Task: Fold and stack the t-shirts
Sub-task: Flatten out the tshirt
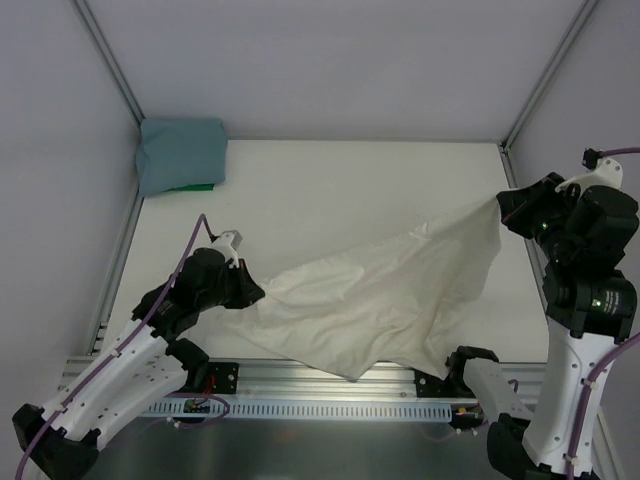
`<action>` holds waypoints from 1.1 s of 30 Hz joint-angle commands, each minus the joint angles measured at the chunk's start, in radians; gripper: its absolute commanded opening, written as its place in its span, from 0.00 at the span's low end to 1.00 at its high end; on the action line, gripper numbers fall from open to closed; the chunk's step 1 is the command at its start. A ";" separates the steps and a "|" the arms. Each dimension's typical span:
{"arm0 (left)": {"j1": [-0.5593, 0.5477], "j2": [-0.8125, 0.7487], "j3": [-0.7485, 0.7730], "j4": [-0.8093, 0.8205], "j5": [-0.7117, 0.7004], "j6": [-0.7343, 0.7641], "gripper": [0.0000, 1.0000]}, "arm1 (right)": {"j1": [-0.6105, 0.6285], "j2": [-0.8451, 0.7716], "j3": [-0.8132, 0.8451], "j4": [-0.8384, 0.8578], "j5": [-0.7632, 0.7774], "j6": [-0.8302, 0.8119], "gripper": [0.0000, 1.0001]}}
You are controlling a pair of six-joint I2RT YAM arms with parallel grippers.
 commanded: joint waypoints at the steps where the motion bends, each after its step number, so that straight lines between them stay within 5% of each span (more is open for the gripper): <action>1: -0.004 0.007 -0.095 0.174 0.118 -0.150 0.00 | -0.002 -0.040 -0.017 0.096 0.023 -0.019 0.00; 7: -0.003 0.026 -0.238 0.268 0.147 -0.222 0.00 | -0.002 -0.080 -0.073 0.090 0.008 -0.017 0.00; 8: -0.003 0.034 -0.261 0.277 0.155 -0.227 0.06 | -0.002 -0.091 -0.081 0.095 0.003 -0.014 0.00; 10: -0.003 0.052 -0.273 0.296 0.170 -0.233 0.36 | -0.002 -0.102 -0.098 0.095 -0.003 -0.011 0.00; 11: -0.003 0.056 -0.272 0.296 0.170 -0.231 0.61 | -0.002 -0.103 -0.102 0.093 -0.006 -0.010 0.00; 15: -0.003 0.027 -0.255 0.297 0.154 -0.215 0.97 | -0.002 -0.109 -0.115 0.090 -0.016 -0.010 0.00; 25: -0.004 0.082 -0.261 0.383 0.207 -0.222 0.79 | -0.002 -0.108 -0.121 0.092 -0.014 -0.008 0.00; 33: -0.003 0.122 -0.264 0.380 0.184 -0.199 0.77 | -0.002 -0.108 -0.121 0.089 -0.008 -0.016 0.00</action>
